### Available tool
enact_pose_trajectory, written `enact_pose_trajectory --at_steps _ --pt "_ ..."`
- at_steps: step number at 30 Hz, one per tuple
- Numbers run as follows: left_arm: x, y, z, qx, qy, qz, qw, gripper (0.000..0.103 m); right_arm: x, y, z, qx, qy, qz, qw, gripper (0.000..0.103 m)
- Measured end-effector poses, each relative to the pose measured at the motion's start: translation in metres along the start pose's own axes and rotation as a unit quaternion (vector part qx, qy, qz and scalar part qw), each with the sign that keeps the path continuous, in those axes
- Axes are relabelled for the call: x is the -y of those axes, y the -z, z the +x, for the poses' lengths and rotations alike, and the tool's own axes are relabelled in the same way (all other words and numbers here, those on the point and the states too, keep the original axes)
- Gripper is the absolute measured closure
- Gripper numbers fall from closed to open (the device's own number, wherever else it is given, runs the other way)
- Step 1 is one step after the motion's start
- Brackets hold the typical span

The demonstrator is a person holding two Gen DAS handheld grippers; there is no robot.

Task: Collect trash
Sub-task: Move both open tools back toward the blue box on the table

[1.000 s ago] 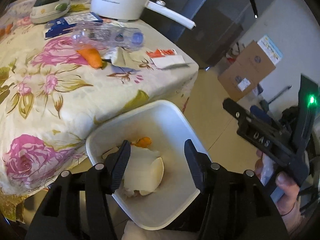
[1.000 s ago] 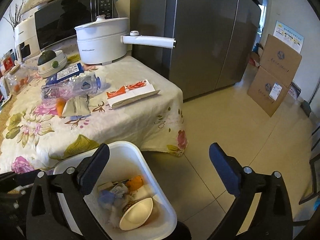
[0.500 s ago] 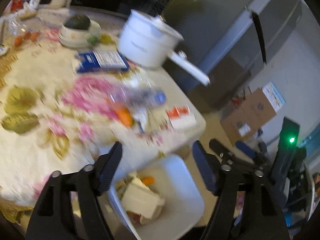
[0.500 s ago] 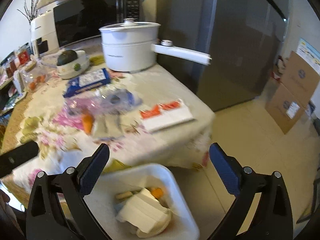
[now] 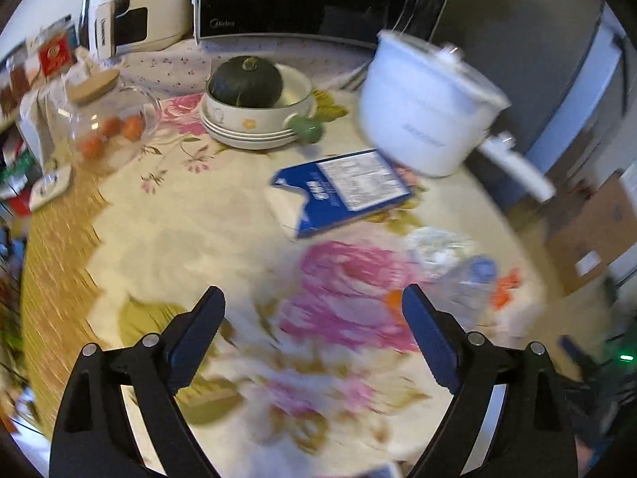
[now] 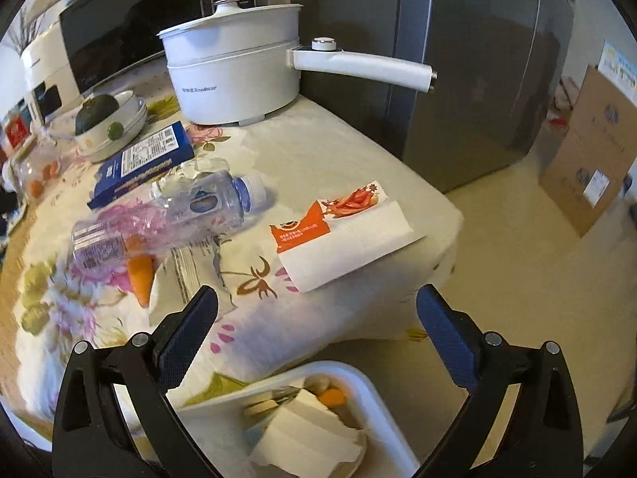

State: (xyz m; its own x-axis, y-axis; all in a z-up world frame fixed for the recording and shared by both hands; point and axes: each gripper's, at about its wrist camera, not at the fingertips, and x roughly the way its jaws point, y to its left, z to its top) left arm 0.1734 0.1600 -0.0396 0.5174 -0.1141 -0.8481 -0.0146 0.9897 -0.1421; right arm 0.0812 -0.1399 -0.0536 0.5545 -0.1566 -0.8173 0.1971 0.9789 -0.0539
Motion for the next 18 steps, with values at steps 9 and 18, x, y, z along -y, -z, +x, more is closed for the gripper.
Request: enact_pose_trajectory --at_steps 9,18 --pt "0.012 -0.033 0.070 -0.049 -0.003 0.049 0.9976 0.015 -0.018 -0.005 0.000 0.000 -0.021 -0.015 1.000 0.007" --pt "0.022 -0.044 0.111 -0.059 -0.006 0.065 0.9961 0.015 -0.010 -0.010 0.007 -0.018 -0.030 0.007 0.999 0.007"
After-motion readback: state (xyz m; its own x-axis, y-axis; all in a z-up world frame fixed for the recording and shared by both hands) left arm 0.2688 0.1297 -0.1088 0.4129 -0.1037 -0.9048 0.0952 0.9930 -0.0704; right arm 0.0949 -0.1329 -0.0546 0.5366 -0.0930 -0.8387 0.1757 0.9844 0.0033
